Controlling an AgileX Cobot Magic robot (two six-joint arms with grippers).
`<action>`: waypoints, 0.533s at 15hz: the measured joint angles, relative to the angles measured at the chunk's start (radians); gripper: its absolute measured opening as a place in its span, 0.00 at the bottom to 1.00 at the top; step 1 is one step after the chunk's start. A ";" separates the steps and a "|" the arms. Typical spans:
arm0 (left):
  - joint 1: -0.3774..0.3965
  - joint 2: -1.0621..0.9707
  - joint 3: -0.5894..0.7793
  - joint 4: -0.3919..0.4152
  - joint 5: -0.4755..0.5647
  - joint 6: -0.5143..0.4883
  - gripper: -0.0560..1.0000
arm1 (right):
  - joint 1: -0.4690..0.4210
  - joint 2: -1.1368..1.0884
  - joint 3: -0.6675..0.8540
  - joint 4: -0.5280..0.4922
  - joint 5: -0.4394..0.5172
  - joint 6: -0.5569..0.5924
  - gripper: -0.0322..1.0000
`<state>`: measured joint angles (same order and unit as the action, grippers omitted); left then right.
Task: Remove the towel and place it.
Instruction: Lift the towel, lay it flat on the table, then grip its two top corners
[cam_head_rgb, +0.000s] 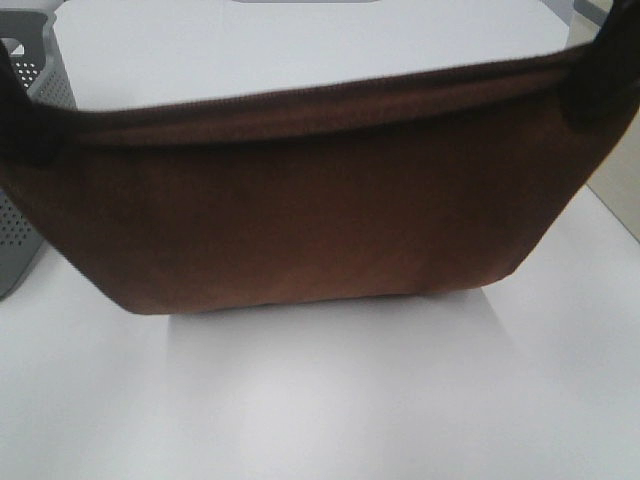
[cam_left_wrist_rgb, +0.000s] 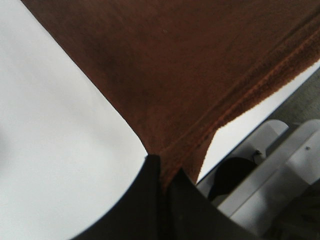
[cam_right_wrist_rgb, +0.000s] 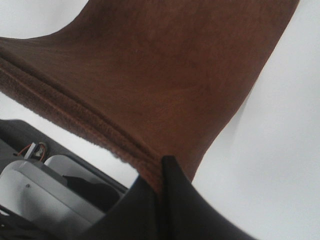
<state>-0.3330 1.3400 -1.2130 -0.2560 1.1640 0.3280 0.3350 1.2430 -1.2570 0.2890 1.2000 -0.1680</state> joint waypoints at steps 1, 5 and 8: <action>0.000 -0.002 0.056 -0.025 -0.001 0.003 0.05 | 0.000 -0.017 0.051 0.014 -0.001 0.003 0.04; 0.000 -0.002 0.262 -0.112 0.002 0.048 0.05 | 0.000 -0.044 0.256 0.075 -0.003 -0.013 0.04; 0.006 0.016 0.350 -0.148 0.010 0.074 0.05 | -0.001 0.005 0.367 0.125 -0.002 -0.060 0.04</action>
<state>-0.3270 1.3560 -0.8630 -0.4040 1.1740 0.4020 0.3340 1.2480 -0.8900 0.4140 1.1980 -0.2280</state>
